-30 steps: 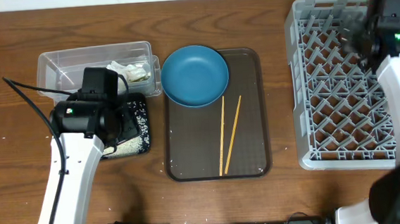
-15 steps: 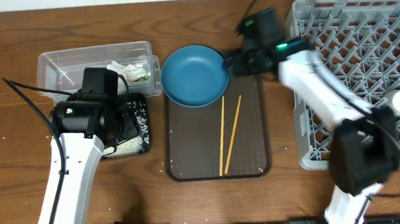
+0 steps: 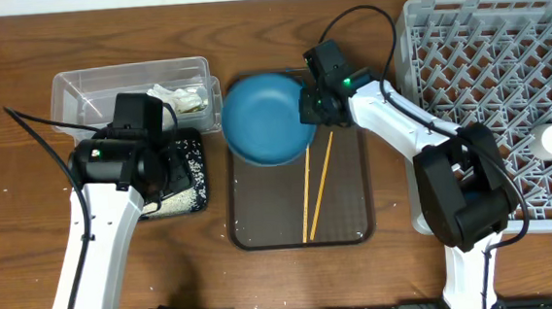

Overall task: Sort waste into correct bins and load items into the dishwasher rack
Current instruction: 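Reach the right gripper to the teal plate rim and grasp it, then lift the teal plate and carry it to the dish rack with the right gripper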

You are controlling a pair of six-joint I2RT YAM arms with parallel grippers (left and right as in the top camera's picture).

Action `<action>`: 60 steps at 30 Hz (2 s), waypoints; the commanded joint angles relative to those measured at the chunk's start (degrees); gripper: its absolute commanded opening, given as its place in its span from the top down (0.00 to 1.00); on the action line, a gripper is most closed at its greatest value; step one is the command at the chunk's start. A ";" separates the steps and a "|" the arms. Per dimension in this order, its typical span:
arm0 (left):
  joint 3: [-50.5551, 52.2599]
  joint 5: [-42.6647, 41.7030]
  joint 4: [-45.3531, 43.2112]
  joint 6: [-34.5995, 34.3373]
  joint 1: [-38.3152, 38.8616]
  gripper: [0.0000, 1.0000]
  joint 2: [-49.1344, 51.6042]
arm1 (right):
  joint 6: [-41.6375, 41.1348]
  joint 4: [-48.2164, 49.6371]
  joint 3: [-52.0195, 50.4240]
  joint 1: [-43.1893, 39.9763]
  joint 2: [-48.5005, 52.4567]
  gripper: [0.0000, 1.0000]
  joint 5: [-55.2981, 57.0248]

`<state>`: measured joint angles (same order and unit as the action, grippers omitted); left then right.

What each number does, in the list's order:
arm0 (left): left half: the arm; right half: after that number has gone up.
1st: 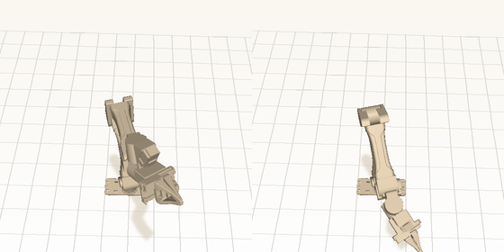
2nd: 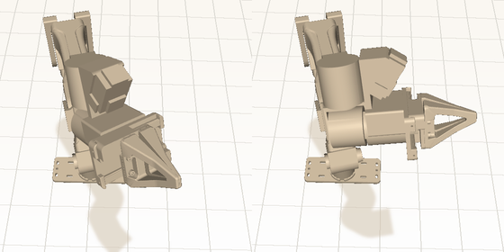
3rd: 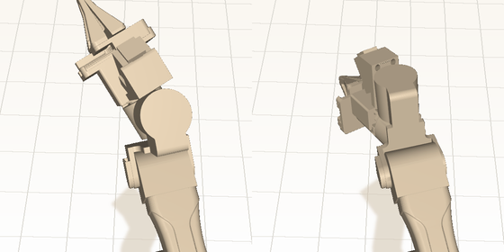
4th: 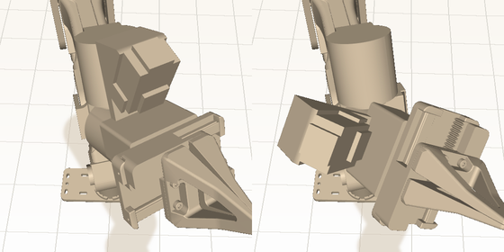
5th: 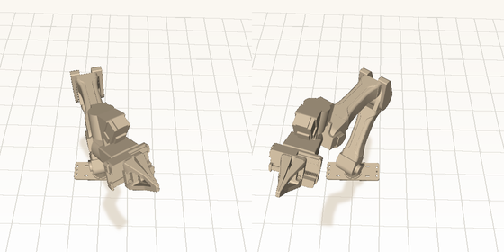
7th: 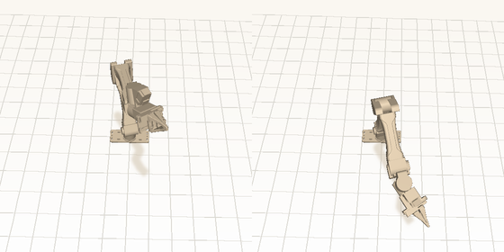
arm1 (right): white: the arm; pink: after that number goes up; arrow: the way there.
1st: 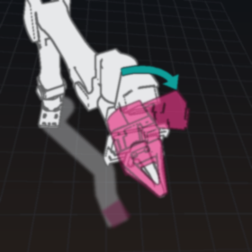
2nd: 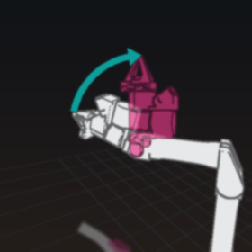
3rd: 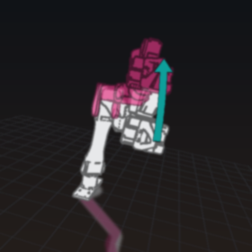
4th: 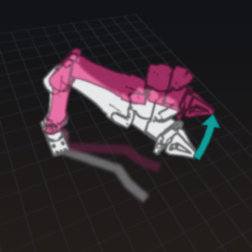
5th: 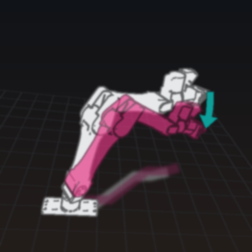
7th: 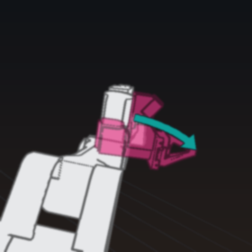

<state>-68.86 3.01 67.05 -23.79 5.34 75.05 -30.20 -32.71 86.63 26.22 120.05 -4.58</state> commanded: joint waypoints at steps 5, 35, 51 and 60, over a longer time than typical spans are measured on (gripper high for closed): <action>0.13 0.46 0.20 -0.09 -0.31 0.28 -0.20 | 4.92 -0.83 0.39 -3.56 -8.98 0.99 1.81; 0.13 0.46 -0.04 -0.09 -0.31 0.27 -0.20 | 58.80 17.73 0.37 -29.70 -24.92 0.99 63.67; 0.13 0.46 -0.07 -0.11 -0.31 0.27 -0.20 | 47.10 10.99 0.02 -30.71 -14.34 0.99 72.04; 0.13 0.46 -0.07 -0.11 -0.31 0.27 -0.20 | 30.29 -2.86 -0.85 -26.27 -14.16 0.99 71.80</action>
<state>-68.84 2.98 66.87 -23.79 5.34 75.05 7.75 -32.71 86.78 -2.70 104.75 70.15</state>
